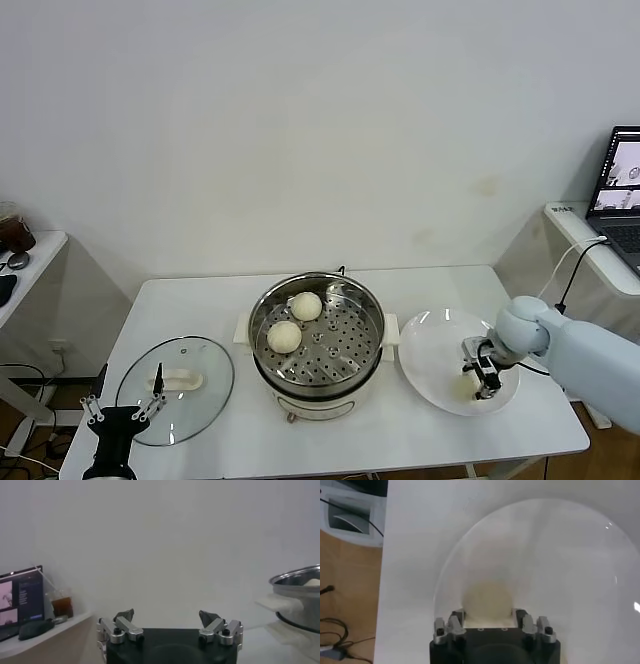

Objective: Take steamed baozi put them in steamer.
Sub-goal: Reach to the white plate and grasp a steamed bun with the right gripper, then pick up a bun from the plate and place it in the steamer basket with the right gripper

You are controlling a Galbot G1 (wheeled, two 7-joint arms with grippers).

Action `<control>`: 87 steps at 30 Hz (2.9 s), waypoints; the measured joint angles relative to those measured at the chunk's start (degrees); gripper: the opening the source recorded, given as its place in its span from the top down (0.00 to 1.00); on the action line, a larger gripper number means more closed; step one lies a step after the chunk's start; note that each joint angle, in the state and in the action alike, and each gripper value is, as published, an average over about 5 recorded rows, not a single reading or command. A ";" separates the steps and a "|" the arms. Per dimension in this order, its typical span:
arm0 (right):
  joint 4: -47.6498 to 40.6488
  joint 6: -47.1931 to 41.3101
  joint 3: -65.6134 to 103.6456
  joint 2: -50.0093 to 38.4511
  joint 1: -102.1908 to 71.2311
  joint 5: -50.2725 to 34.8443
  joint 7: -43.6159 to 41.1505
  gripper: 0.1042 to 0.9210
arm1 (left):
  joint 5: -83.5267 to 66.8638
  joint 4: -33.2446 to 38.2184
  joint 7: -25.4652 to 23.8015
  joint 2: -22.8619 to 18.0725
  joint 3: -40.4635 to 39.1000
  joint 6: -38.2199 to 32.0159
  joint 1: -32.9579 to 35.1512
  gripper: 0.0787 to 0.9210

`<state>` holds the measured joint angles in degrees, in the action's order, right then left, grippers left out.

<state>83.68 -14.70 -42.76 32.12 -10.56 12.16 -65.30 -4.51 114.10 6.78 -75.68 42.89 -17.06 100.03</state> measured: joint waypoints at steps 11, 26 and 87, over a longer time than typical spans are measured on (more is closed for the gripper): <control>1.83 0.26 -1.26 -2.11 4.28 -2.86 -1.16 0.57 | -0.07 0.59 -0.01 0.01 -0.35 0.04 -0.07 0.12; 5.49 3.34 -8.30 0.85 28.55 -15.75 -3.88 0.56 | -1.19 0.71 -0.25 1.22 -0.03 0.28 -1.21 0.12; 1.12 46.50 -30.50 32.37 40.60 -4.97 1.92 0.16 | -2.76 -0.89 -0.17 0.56 2.32 -0.40 -1.84 0.12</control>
<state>84.80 31.80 -73.25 64.49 30.03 7.20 -63.38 -7.27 113.20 6.61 -75.12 45.21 -17.46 98.19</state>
